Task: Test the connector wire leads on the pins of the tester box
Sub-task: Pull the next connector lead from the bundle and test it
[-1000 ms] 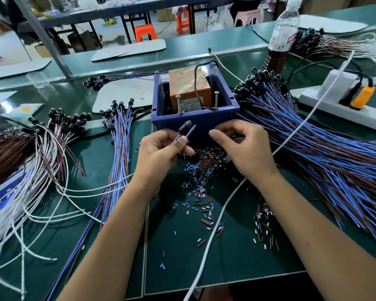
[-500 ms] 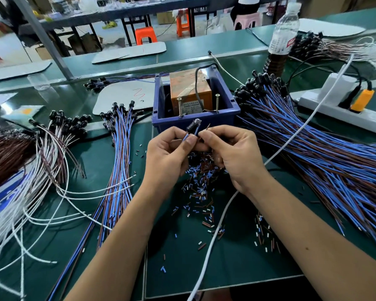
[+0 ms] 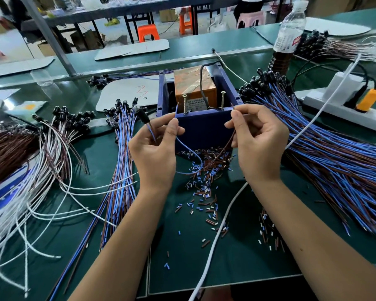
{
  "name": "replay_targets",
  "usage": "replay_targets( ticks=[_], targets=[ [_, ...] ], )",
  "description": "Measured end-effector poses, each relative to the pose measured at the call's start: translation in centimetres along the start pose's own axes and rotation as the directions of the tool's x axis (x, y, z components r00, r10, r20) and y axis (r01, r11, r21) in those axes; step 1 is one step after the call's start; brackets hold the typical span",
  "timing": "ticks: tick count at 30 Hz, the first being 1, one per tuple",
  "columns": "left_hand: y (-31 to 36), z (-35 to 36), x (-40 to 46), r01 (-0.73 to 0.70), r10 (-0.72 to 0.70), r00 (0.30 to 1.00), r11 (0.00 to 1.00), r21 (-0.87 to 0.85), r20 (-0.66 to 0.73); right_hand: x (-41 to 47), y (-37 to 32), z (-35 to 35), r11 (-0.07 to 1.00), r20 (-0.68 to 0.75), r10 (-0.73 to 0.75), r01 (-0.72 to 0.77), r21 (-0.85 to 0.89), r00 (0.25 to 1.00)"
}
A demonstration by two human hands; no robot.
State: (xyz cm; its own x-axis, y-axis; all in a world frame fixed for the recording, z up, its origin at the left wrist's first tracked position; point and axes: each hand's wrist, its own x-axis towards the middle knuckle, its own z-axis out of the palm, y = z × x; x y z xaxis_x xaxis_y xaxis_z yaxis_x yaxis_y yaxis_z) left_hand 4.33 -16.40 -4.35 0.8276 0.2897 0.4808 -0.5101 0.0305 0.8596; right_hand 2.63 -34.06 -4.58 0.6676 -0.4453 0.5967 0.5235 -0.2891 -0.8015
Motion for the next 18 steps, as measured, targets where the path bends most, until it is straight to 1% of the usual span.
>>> replay_targets(
  ticks=[3, 5, 9, 13, 18],
  targets=[
    [0.1, 0.4, -0.1, -0.012, 0.014, 1.0, 0.998, 0.057, -0.024, 0.2, 0.1, 0.5, 0.992, -0.013, -0.068, 0.066, -0.107, 0.998],
    [0.3, 0.7, -0.1, -0.029, 0.033, 0.999, 0.995, 0.092, -0.035, 0.3, 0.1, 0.8, 0.987, -0.014, -0.083, 0.08, -0.137, 0.996],
    [0.7, 0.9, -0.1, -0.073, 0.077, 0.997, 0.984, 0.164, -0.02, 0.3, 0.2, 0.9, 0.989, -0.002, -0.081, 0.08, -0.128, 0.997],
    [1.1, 0.9, -0.2, -0.081, 0.086, 0.996, 0.974, 0.211, -0.016, 0.3, 0.2, 1.0, 0.992, 0.019, -0.084, 0.086, -0.089, 0.996],
    [1.6, 0.9, -0.4, -0.093, 0.099, 0.995, 0.966, 0.24, -0.013, 0.5, 0.4, 1.0, 0.989, 0.024, -0.097, 0.099, -0.107, 0.995]
  ],
)
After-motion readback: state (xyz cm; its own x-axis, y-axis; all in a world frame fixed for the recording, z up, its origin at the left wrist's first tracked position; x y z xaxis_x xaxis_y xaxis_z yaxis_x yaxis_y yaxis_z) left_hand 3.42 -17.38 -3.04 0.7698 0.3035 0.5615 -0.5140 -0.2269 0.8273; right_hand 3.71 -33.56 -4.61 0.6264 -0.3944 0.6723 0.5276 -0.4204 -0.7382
